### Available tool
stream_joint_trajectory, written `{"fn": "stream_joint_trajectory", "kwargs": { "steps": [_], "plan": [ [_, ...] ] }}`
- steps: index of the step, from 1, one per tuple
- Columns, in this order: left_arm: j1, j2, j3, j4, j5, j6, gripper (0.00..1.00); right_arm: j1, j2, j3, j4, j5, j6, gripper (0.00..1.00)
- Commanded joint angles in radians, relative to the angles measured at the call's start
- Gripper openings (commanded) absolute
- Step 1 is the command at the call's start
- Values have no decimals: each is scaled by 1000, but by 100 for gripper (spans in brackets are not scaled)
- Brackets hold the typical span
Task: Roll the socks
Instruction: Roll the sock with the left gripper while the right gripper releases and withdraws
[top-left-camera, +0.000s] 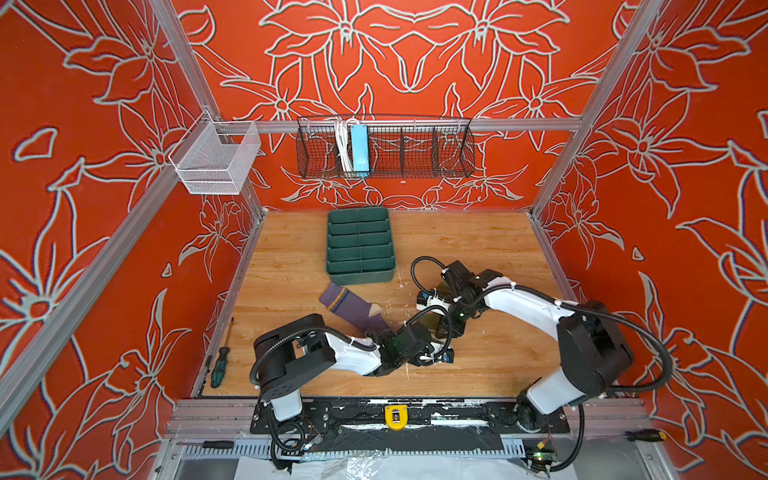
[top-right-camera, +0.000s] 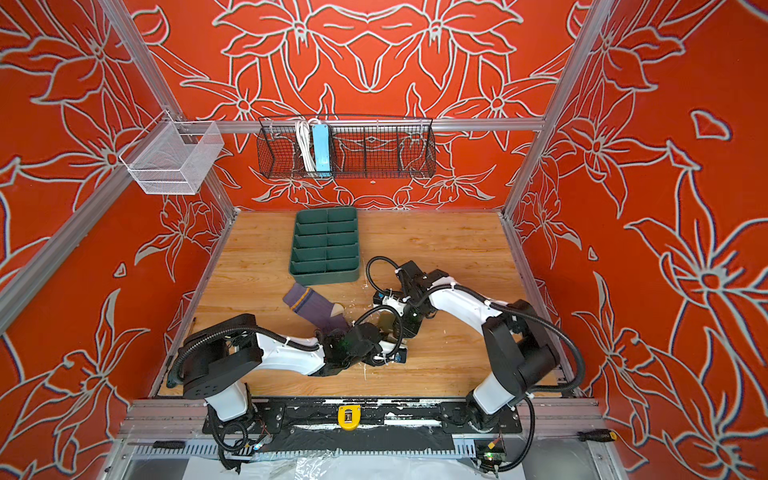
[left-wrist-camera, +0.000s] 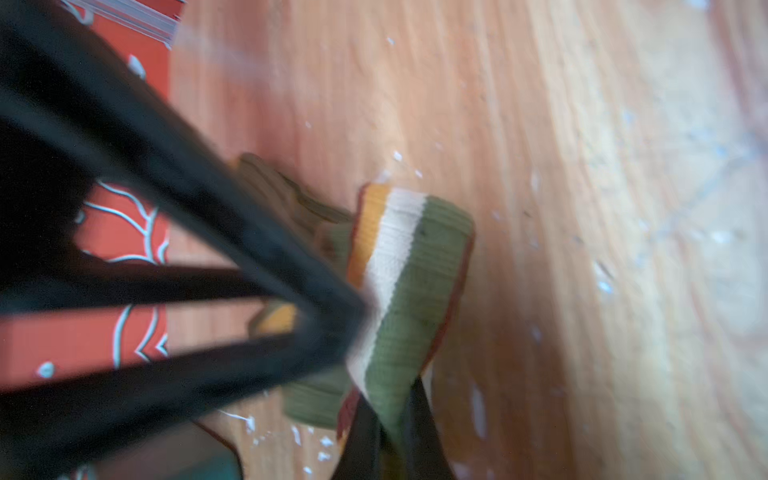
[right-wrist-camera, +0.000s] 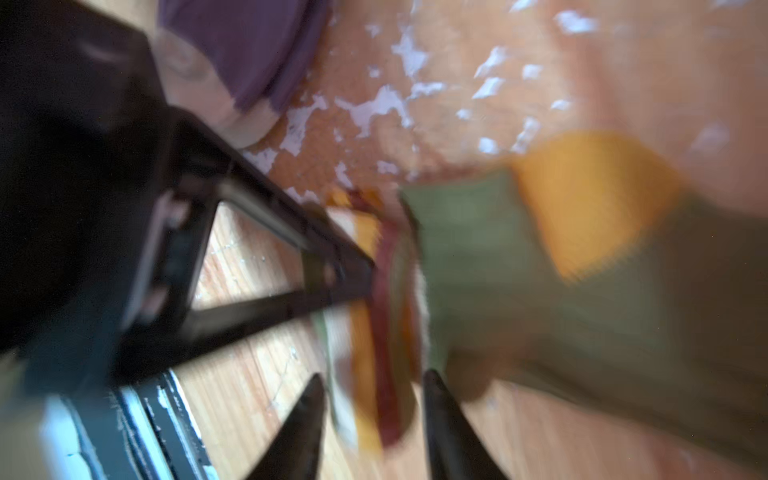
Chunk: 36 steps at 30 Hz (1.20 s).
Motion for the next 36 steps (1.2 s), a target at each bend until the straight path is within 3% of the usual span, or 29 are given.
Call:
{"fn": "stream_joint_trajectory", "kwargs": {
  "steps": [1, 5, 8, 11, 13, 17, 20, 26, 36],
  "plan": [
    [1, 23, -27, -67, 6, -26, 0, -37, -87, -50, 43, 72, 3, 59],
    [-2, 29, -23, -69, 11, -35, 0, -62, -212, -118, 186, 255, 19, 65],
    [-4, 27, 29, -171, 39, -53, 0, -106, -289, -137, 320, 420, 83, 70],
    [2, 40, 126, -377, 136, -85, 0, -180, -344, -96, 395, 568, 199, 75],
    [14, 68, 204, -515, 229, -146, 0, -226, -386, -51, 437, 736, 326, 86],
    [40, 141, 366, -735, 370, -235, 0, -252, -470, -20, 485, 902, 447, 95],
    [64, 211, 466, -845, 421, -281, 0, -252, -563, -25, 481, 854, 451, 97],
    [116, 349, 645, -1027, 547, -362, 0, -251, -749, -33, 351, 570, 355, 91],
    [231, 502, 864, -1242, 859, -402, 0, -244, -1024, -133, 12, 128, -117, 81]
  ]
}}
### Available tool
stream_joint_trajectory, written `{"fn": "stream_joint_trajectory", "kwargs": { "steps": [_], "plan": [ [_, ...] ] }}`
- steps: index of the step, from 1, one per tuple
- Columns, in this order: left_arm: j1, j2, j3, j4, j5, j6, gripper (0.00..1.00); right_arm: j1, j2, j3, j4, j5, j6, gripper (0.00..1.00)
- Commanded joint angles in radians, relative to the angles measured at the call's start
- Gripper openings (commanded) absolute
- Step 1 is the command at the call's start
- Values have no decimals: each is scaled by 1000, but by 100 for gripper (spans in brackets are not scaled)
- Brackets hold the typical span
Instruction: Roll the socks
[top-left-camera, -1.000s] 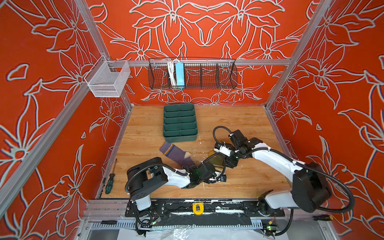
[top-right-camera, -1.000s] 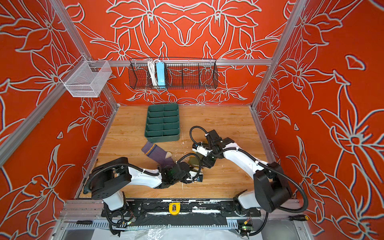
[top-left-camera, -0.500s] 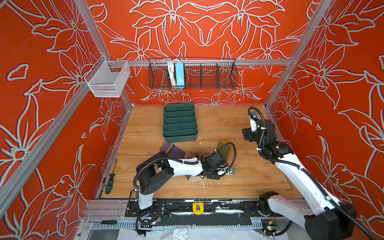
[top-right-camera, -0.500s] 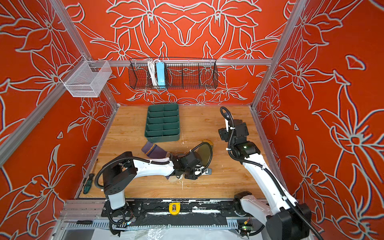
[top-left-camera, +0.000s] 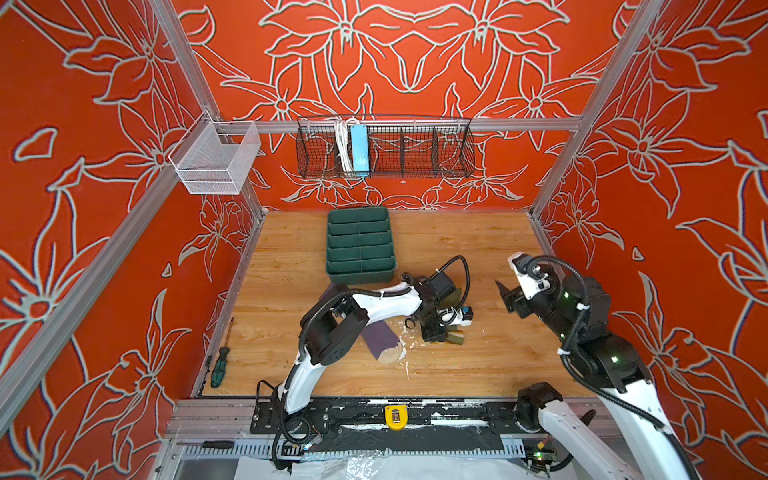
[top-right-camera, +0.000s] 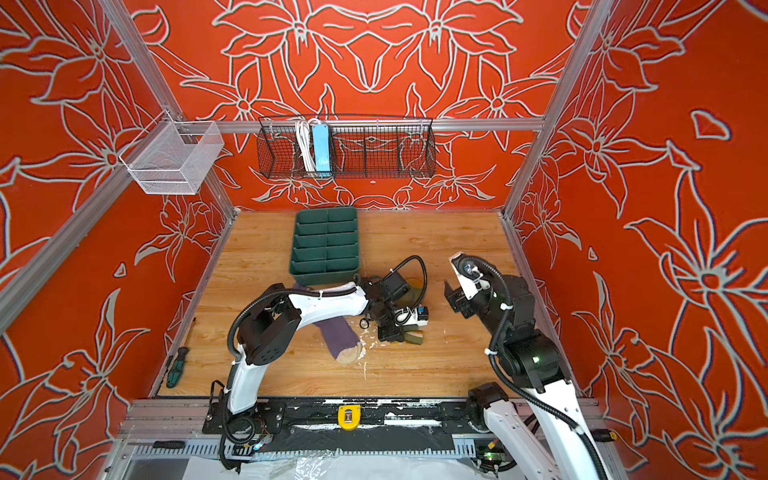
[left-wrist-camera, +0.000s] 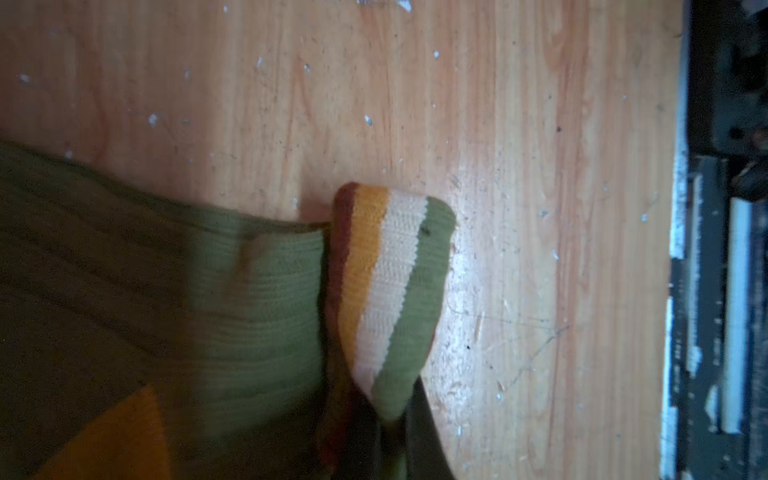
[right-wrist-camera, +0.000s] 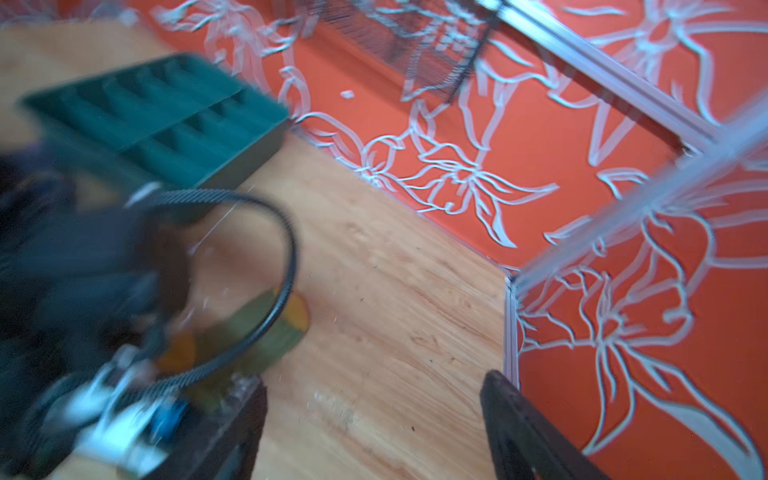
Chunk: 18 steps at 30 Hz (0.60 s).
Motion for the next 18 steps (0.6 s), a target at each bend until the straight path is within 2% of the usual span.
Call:
{"fn": "stream_joint_trajectory", "kwargs": {
  "steps": [1, 5, 8, 14, 18],
  "plan": [
    [25, 125, 28, -234, 158, -17, 0, 4, -78, -45, -173, -235, -237, 80],
    [48, 191, 102, -296, 207, -33, 0, 16, -47, -48, -342, -265, -366, 76],
    [56, 207, 113, -289, 209, -59, 0, 99, -20, -70, -394, -183, -412, 74],
    [60, 216, 110, -252, 199, -108, 0, 343, 52, -148, -363, -19, -382, 73],
    [60, 226, 106, -242, 206, -121, 0, 480, 128, -233, -208, 52, -334, 70]
  ]
}}
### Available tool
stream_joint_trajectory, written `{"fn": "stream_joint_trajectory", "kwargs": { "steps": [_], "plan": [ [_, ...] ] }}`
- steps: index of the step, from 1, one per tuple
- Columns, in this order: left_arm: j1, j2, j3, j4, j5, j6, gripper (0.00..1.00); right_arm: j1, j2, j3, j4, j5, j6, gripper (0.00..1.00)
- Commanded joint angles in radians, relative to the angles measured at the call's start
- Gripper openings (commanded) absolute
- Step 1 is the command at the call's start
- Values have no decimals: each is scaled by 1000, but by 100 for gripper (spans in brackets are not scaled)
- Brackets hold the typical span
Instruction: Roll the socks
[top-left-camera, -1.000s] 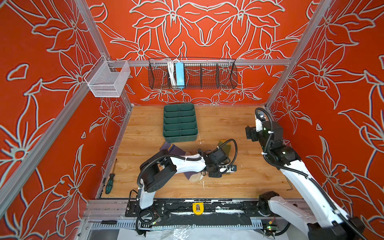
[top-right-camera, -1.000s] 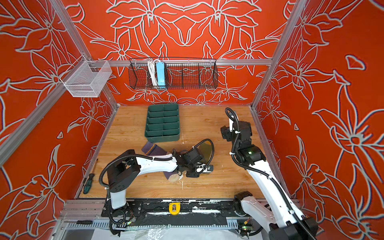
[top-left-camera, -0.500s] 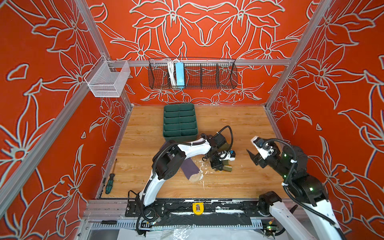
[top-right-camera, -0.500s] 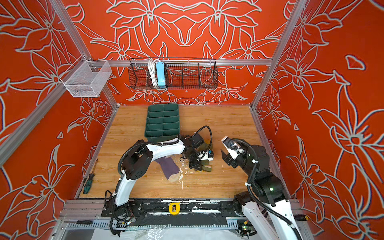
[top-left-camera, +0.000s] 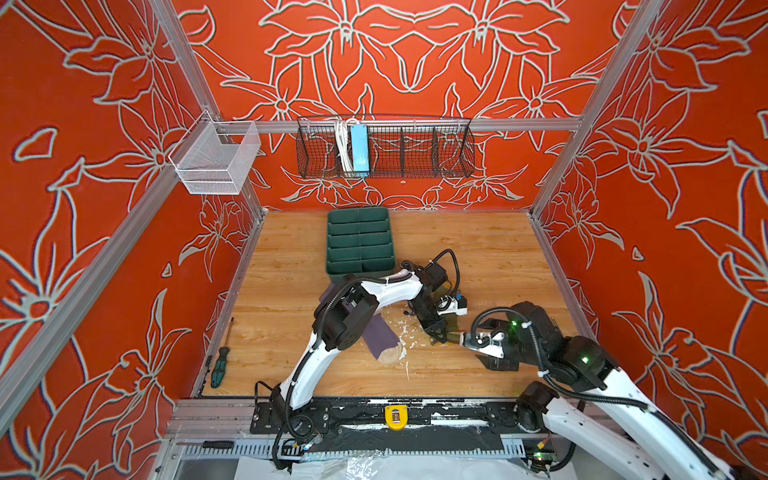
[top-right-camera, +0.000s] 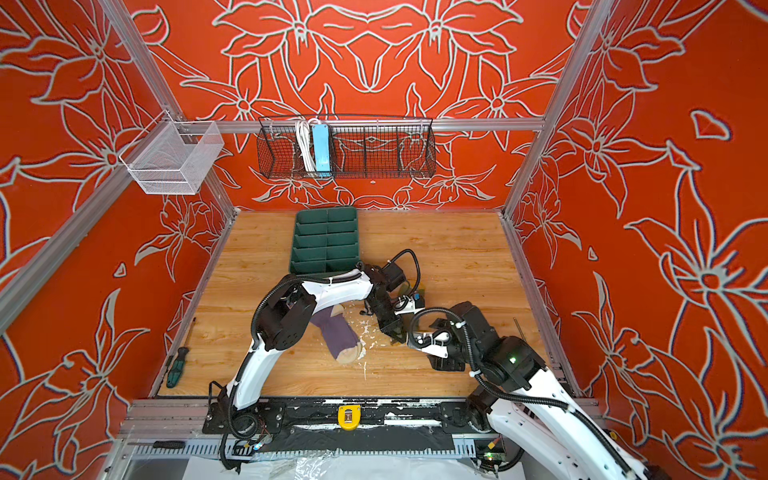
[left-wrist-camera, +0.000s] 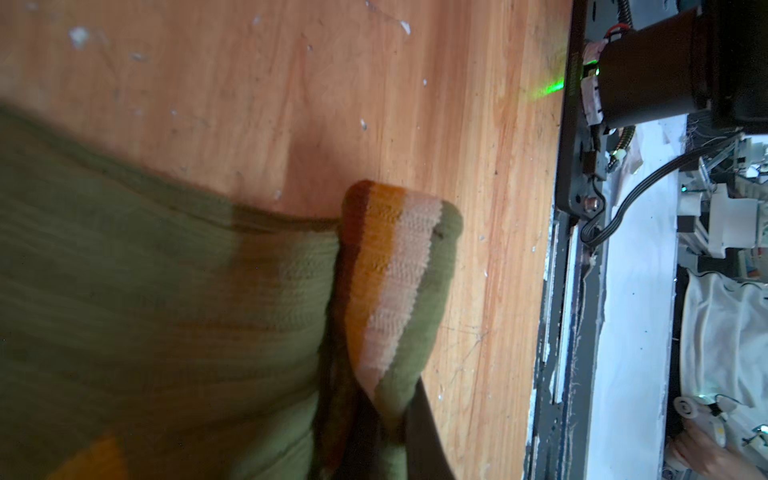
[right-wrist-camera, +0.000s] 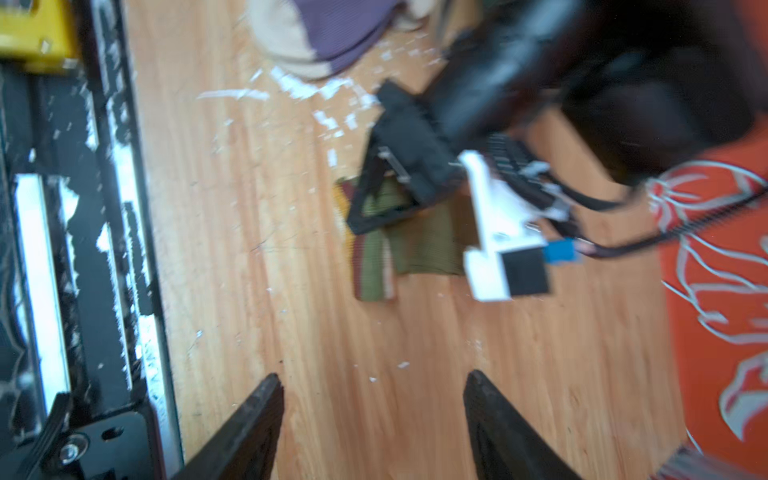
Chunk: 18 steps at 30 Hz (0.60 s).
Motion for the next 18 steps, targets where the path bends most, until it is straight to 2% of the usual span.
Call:
{"fn": "stream_joint_trajectory", "kwargs": {
  "steps": [1, 6, 8, 12, 18],
  "plan": [
    [-15, 89, -43, -64, -65, -20, 0, 82, 56, -78, 159, 101, 20, 70],
    [-15, 84, -51, -64, -75, -10, 0, 111, 220, -200, 512, 201, 4, 68],
    [-15, 86, -55, -66, -84, -4, 0, 111, 284, -216, 588, 200, -9, 67],
    [-12, 82, -66, -64, -83, -1, 0, 110, 394, -213, 655, 243, -26, 65],
    [-12, 73, -78, -50, -81, 0, 0, 110, 516, -204, 632, 244, -45, 58]
  ]
}}
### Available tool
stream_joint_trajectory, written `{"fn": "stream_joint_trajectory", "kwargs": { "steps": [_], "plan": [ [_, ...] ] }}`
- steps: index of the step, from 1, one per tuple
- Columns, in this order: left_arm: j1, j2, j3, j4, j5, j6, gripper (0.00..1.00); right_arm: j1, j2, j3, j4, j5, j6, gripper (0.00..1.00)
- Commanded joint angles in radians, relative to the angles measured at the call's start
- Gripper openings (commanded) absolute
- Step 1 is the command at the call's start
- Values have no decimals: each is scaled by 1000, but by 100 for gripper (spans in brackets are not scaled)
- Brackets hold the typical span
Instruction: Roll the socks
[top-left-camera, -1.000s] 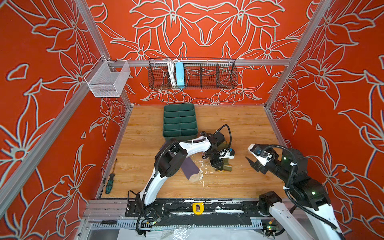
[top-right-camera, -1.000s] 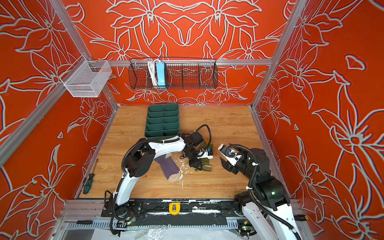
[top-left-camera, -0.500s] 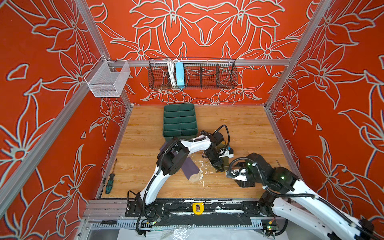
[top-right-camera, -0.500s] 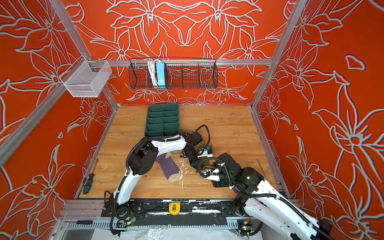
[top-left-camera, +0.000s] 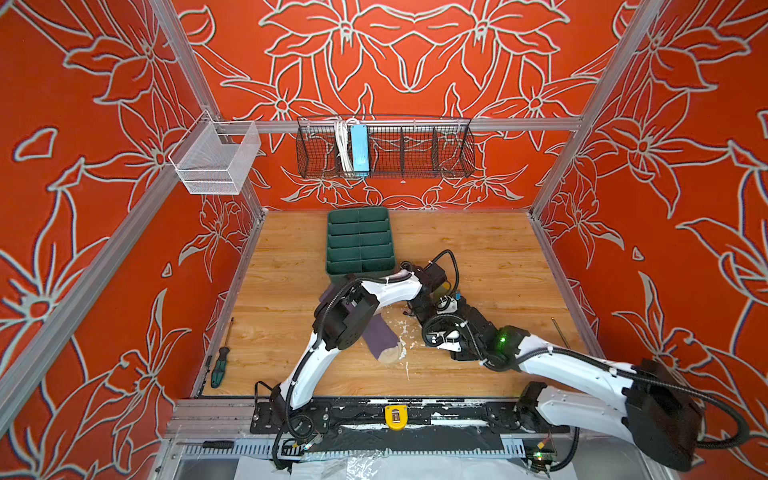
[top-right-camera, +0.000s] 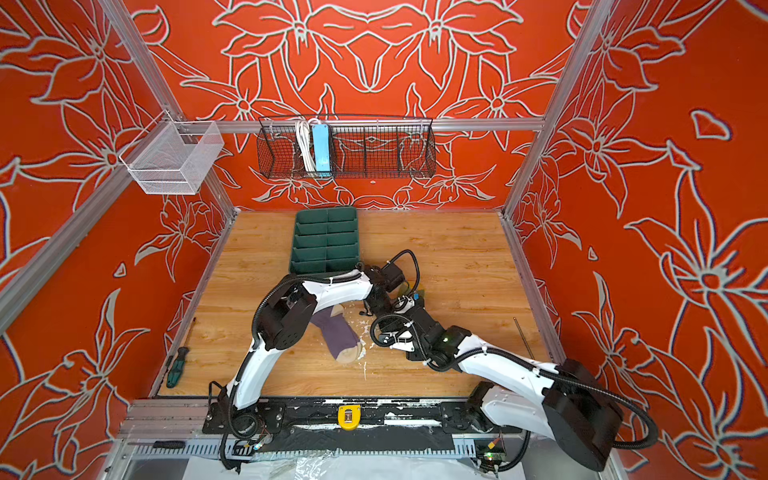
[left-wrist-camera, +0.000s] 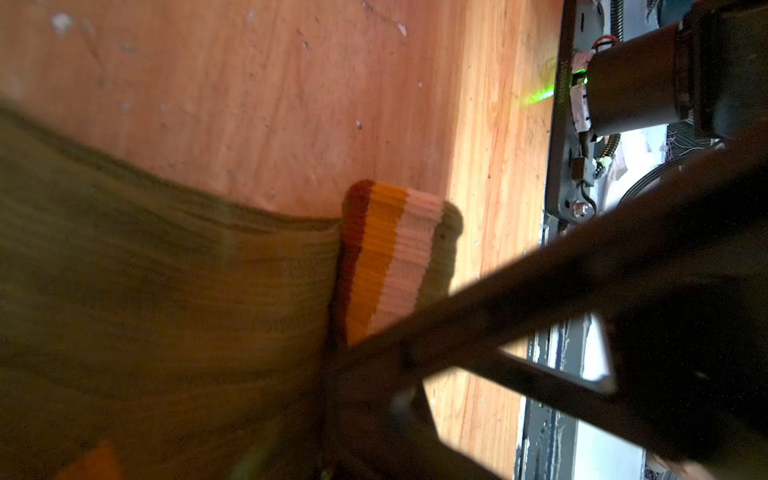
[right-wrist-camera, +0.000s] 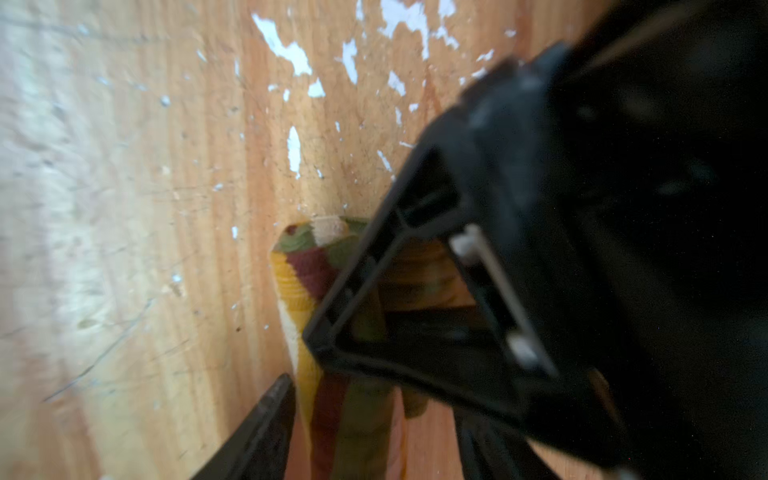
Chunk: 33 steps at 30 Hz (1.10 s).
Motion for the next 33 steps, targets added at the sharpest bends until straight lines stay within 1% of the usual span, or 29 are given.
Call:
{"fn": "stream_joint_trajectory", "kwargs": {
  "steps": [1, 4, 6, 8, 10, 12, 14, 17, 19, 21, 22, 23, 24, 25, 28, 30, 33],
  "plan": [
    [-16, 69, -64, -64, -111, 11, 0, 8, 39, 4, 7, 10, -24, 55],
    [-13, 62, -72, -57, -113, 17, 0, 8, 48, 21, -50, -5, -7, 51],
    [-13, 50, -87, -42, -120, 15, 3, 9, 43, 22, -77, -21, 4, 48],
    [-12, 30, -113, -13, -125, 8, 9, 15, 39, 15, -90, -28, 5, 39],
    [-11, 6, -138, 21, -127, 3, 16, 19, 37, 11, -96, -35, 7, 28],
    [-12, -11, -150, 38, -125, 2, 20, 22, 40, 10, -96, -41, 9, 18],
    [-11, -28, -156, 52, -136, -3, 24, 25, 48, 14, -97, -46, 14, 11],
    [-10, -77, -189, 100, -142, -10, 34, 29, 64, 23, -104, -62, 22, 4],
    [-10, -147, -242, 167, -124, -3, 46, 30, 74, 37, -116, -78, 35, 0],
    [-6, -234, -320, 271, -125, -8, 62, 29, 81, 52, -128, -98, 57, 0],
    [-4, -272, -348, 312, -127, -9, 68, 29, 83, 58, -132, -107, 63, 0],
    [0, -311, -379, 362, -135, -13, 82, 29, 84, 63, -139, -119, 70, 0],
    [7, -348, -408, 410, -144, -23, 99, 30, 85, 68, -149, -133, 77, 0],
    [16, -380, -434, 458, -154, -36, 98, 29, 88, 73, -158, -144, 83, 0],
    [51, -501, -544, 660, -263, -116, 98, 30, 104, 98, -199, -194, 107, 0],
    [68, -599, -625, 785, -426, -170, 98, 29, 126, 118, -224, -220, 117, 0],
    [86, -777, -735, 926, -680, -170, 98, 27, 178, 159, -257, -253, 129, 0]
  ]
}}
